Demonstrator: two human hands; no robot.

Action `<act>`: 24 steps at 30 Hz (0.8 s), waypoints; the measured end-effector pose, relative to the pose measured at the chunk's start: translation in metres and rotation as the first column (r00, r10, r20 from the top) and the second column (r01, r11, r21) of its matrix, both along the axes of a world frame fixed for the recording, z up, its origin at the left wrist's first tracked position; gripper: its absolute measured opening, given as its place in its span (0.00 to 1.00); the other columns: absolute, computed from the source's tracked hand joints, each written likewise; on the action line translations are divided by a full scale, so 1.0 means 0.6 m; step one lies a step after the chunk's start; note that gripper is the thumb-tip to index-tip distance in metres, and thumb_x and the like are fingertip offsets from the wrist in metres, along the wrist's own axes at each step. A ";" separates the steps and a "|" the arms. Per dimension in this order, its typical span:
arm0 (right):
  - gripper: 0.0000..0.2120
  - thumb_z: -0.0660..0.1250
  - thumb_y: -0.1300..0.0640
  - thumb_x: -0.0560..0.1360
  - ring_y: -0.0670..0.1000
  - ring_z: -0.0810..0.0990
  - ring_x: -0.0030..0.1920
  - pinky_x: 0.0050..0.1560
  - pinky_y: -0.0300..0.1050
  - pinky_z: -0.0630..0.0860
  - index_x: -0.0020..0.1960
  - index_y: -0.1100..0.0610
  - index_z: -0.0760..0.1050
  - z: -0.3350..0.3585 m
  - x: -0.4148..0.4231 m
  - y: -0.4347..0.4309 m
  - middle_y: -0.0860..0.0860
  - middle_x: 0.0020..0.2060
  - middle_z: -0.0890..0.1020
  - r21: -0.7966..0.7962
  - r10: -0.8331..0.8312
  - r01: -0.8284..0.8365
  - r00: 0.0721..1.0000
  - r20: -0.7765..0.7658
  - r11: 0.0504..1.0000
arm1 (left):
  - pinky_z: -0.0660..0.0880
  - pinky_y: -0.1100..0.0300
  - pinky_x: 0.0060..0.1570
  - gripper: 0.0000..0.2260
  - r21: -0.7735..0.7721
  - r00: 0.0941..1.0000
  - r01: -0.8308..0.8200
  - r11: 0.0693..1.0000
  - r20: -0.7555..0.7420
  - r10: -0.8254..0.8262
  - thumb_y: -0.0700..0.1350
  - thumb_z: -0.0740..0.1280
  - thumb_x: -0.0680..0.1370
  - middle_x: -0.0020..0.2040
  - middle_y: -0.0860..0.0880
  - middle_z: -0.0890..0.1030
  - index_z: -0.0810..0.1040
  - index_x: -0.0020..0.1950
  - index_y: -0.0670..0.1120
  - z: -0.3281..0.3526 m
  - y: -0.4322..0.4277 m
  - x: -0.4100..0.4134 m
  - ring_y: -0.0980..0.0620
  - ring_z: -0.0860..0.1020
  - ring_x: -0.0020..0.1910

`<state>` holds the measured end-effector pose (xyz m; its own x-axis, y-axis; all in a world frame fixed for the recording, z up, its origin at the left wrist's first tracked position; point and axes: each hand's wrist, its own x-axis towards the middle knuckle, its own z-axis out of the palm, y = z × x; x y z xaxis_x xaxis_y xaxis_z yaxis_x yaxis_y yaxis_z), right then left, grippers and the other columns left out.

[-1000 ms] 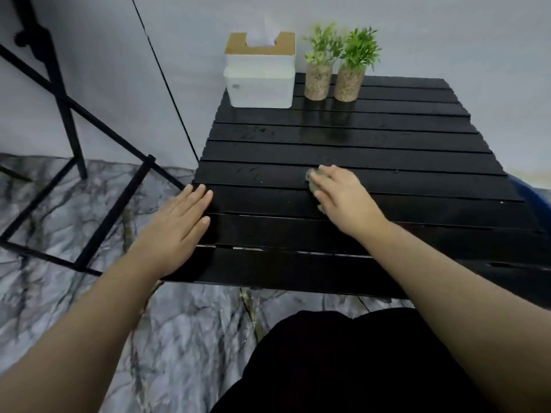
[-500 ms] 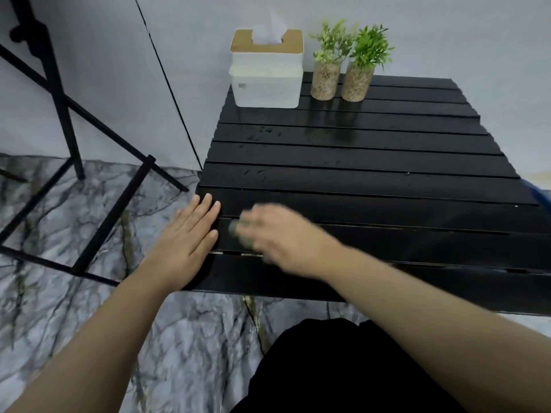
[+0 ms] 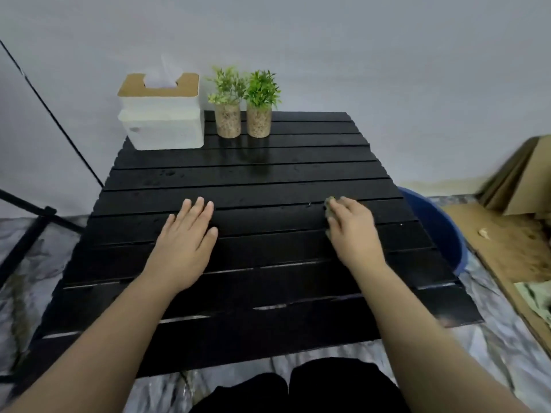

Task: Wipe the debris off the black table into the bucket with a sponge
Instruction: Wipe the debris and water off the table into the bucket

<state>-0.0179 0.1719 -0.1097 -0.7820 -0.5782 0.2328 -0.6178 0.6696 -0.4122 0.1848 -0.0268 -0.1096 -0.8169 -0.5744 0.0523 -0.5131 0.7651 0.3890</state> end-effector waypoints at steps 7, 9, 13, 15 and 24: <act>0.19 0.62 0.61 0.77 0.59 0.66 0.69 0.70 0.48 0.60 0.68 0.57 0.69 0.005 -0.086 -0.095 0.59 0.68 0.70 0.116 0.438 -0.432 0.898 -0.042 0.895 | 0.41 0.53 0.72 0.24 -0.045 0.998 -0.055 0.998 0.019 0.056 0.52 0.47 0.81 0.77 0.51 0.47 0.48 0.76 0.49 0.002 -0.102 -0.155 0.52 0.42 0.76; 0.18 0.62 0.61 0.76 0.62 0.71 0.62 0.61 0.51 0.70 0.65 0.57 0.71 0.014 -0.177 -0.085 0.61 0.63 0.73 0.104 0.140 -0.139 0.990 -0.010 0.985 | 0.42 0.52 0.73 0.24 -0.099 0.996 -0.068 0.993 0.056 0.074 0.52 0.47 0.81 0.77 0.50 0.48 0.48 0.76 0.49 -0.005 -0.137 -0.149 0.51 0.43 0.76; 0.11 0.59 0.59 0.76 0.62 0.72 0.56 0.51 0.50 0.72 0.56 0.61 0.74 0.005 -0.172 -0.168 0.61 0.57 0.75 0.080 -0.158 0.162 0.986 -0.050 0.984 | 0.42 0.52 0.73 0.24 -0.118 0.984 -0.101 0.988 0.133 0.116 0.52 0.47 0.81 0.77 0.51 0.47 0.48 0.76 0.49 -0.020 -0.188 -0.121 0.52 0.42 0.76; 0.12 0.59 0.60 0.75 0.61 0.73 0.55 0.50 0.51 0.72 0.56 0.61 0.74 -0.009 -0.104 -0.257 0.59 0.54 0.76 0.047 0.055 -0.050 0.992 -0.115 0.998 | 0.41 0.52 0.73 0.24 -0.111 0.982 -0.092 0.990 0.155 0.109 0.52 0.47 0.81 0.77 0.51 0.46 0.48 0.76 0.50 -0.026 -0.199 -0.120 0.52 0.42 0.76; 0.19 0.63 0.60 0.76 0.60 0.68 0.66 0.66 0.52 0.67 0.67 0.57 0.70 -0.004 -0.162 -0.226 0.61 0.66 0.72 0.043 0.155 -0.154 0.988 -0.010 0.987 | 0.41 0.54 0.73 0.23 -0.076 0.985 -0.059 0.995 0.156 0.071 0.53 0.45 0.81 0.77 0.52 0.45 0.46 0.76 0.51 -0.029 -0.201 -0.124 0.53 0.42 0.76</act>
<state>-0.1151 0.0364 -0.1119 -0.6794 -0.7015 0.2153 -0.7205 0.5821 -0.3769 0.1102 -0.1475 -0.1270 -0.7791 -0.6261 -0.0320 -0.6134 0.7508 0.2451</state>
